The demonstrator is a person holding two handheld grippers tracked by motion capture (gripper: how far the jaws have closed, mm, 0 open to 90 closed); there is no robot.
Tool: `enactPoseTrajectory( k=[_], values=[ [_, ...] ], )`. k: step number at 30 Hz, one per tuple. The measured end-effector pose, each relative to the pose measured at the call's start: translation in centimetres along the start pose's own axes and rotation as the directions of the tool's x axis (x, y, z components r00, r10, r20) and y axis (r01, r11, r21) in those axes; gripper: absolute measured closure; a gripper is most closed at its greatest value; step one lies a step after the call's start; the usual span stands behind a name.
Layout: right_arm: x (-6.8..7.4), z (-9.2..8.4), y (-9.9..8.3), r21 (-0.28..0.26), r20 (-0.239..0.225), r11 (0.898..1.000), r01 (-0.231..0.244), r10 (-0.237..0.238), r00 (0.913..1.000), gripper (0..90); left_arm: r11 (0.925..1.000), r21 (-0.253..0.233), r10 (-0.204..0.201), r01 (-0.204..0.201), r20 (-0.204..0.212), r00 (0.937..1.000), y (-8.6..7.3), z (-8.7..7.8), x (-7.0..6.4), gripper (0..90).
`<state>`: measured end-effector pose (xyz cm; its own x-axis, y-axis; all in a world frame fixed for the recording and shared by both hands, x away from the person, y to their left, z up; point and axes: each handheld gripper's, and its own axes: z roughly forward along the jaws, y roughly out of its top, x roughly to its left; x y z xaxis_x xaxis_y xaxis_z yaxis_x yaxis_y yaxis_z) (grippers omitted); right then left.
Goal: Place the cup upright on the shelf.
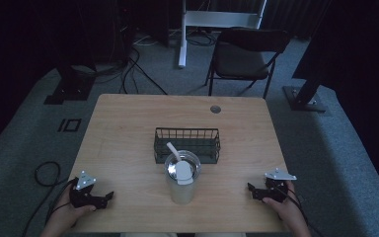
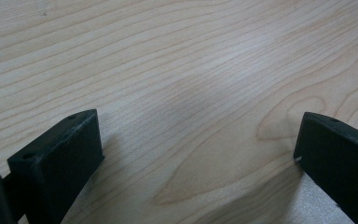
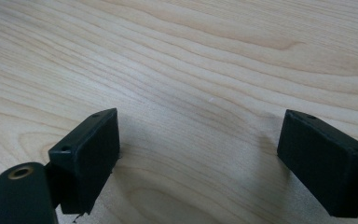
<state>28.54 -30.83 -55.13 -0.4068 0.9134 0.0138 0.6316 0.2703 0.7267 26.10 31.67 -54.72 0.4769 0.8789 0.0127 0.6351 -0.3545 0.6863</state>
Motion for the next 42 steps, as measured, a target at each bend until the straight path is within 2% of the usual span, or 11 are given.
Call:
enactPoseTrajectory(
  k=[13, 24, 27, 29, 33, 35, 42],
  values=[
    [0.0, 0.0, 0.0, 0.0, -0.001, 1.0, 0.001, -0.001, 1.0, 12.2, 1.0, -0.001, 0.003, -0.003, 0.001, 1.0, 0.0, 0.0, 0.0, 1.3],
    [0.0, 0.0, 0.0, 0.003, -0.011, 1.0, 0.011, -0.011, 0.9999, 11.6, 0.9992, -0.003, 0.039, -0.039, 0.034, 0.9987, -0.1, -0.1, -0.1, 1.3],
    [0.0, 0.0, 0.0, 0.003, -0.012, 1.0, 0.013, -0.013, 0.9998, 11.6, 0.9982, -0.003, 0.061, -0.06, 0.055, 0.9966, -0.2, -0.2, -0.3, 1.3],
    [0.0, 0.0, 0.0, 0.001, -0.013, 1.0, 0.012, -0.012, 0.9999, 11.6, 0.9981, -0.013, 0.061, -0.06, 0.071, 0.9956, -0.3, -0.3, -0.5, 1.3],
    [-0.1, -0.2, 0.0, -0.011, -0.017, 1.0, -0.023, 0.022, 0.9996, 11.6, 0.9964, -0.036, 0.079, -0.076, 0.096, 0.9923, -0.2, -0.6, -1.0, 1.3],
    [0.0, -0.3, 0.1, -0.027, -0.021, 0.999, -0.023, 0.023, 0.9995, 11.7, 0.9958, -0.046, 0.083, -0.079, 0.108, 0.9907, -0.1, -0.6, -1.4, 1.3],
    [1.0, -0.8, 0.9, -0.082, -0.066, 0.997, -0.008, 0.003, 0.9978, 13.3, 0.9907, -0.078, 0.123, -0.111, 0.168, 0.978, 1.0, -0.3, -3.4, 1.4]
  ],
)
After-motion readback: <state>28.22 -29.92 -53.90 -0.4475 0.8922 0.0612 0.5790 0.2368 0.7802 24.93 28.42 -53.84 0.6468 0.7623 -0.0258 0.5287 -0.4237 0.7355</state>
